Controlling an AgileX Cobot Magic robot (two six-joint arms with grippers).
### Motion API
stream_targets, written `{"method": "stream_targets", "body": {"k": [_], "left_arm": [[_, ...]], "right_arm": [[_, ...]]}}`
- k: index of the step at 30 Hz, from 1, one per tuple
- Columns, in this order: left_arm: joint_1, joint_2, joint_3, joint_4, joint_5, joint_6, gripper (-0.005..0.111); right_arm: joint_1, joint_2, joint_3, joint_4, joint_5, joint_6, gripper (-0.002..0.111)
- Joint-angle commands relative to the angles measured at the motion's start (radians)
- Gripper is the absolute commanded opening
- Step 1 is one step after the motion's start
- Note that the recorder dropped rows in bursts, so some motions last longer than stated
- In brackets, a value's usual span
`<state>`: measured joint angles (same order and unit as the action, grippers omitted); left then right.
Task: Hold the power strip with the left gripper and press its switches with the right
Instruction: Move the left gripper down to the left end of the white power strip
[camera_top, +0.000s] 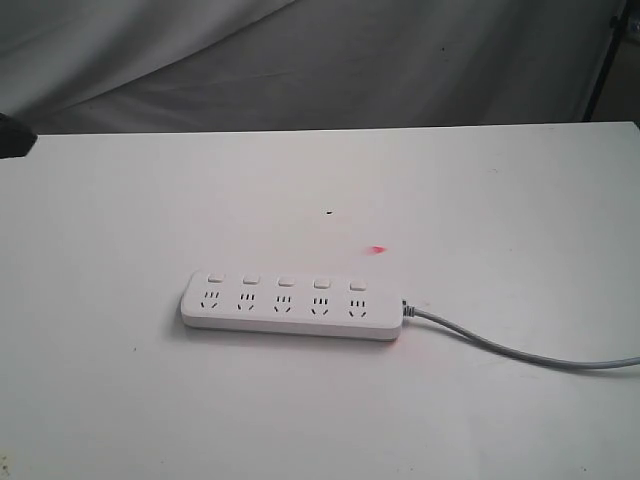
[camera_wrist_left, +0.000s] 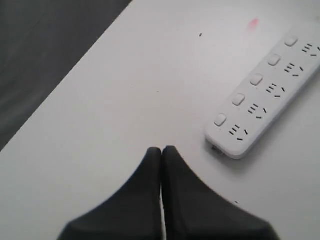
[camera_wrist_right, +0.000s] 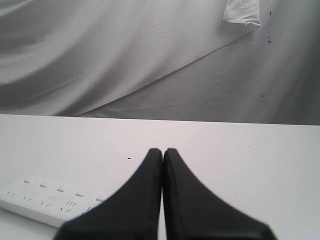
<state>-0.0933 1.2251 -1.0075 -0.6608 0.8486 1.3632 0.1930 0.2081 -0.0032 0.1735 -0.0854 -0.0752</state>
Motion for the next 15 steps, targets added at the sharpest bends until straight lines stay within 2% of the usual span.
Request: {"method": "stream_targets", "body": {"k": [1, 5, 7, 10, 15], "left_arm": [[-0.006, 0.145, -0.015, -0.066, 0.028, 0.176, 0.0], [-0.006, 0.368, -0.073, -0.118, 0.077, 0.397, 0.0], [-0.006, 0.502, -0.163, -0.112, 0.146, 0.479, 0.0], [-0.006, 0.645, -0.272, -0.105, 0.261, 0.498, 0.0], [-0.006, 0.712, -0.278, -0.105, 0.235, 0.521, 0.01]], "right_arm": [[-0.005, -0.005, 0.003, 0.0, -0.001, 0.002, 0.0], [-0.005, -0.005, 0.003, 0.0, -0.001, 0.002, 0.0], [-0.005, -0.005, 0.003, 0.0, -0.001, 0.002, 0.0], [-0.005, -0.005, 0.003, 0.0, -0.001, 0.002, 0.0], [-0.005, -0.005, 0.003, 0.0, -0.001, 0.002, 0.0]]}}
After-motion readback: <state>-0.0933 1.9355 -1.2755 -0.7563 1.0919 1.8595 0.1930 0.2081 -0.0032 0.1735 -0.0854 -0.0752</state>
